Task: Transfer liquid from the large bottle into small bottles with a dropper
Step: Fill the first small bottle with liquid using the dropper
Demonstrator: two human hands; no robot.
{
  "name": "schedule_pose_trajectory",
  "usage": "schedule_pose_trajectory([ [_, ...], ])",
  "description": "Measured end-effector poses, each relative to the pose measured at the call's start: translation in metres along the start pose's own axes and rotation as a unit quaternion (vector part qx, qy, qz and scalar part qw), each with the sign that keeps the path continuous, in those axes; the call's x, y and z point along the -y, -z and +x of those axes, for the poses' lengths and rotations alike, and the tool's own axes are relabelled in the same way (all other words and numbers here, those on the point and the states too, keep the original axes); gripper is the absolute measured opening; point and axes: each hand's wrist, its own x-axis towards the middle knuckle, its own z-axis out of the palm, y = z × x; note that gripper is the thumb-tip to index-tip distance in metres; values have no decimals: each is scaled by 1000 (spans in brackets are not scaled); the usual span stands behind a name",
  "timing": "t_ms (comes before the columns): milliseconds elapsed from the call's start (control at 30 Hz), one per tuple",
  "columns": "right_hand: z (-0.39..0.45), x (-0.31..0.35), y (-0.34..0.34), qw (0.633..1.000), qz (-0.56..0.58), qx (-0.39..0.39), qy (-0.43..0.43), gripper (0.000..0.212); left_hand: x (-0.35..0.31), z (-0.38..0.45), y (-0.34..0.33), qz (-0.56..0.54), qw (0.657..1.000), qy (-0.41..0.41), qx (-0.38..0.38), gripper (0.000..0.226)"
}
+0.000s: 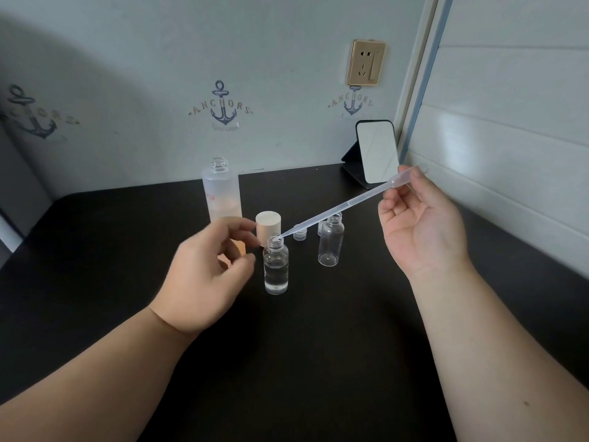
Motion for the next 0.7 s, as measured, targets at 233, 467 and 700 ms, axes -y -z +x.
schedule_pose_trajectory([
  [233, 1, 0, 1, 1000, 3, -1, 1, 14, 5, 7, -8, 63, 983, 6, 172, 32],
  [467, 3, -1, 0, 1000, 7, -3, 0, 14, 8, 11, -10, 84, 982, -3, 166, 28],
  [700, 4, 0, 4, 1000, -8, -2, 1, 11, 9, 12, -11, 76, 984, 1, 161, 25],
])
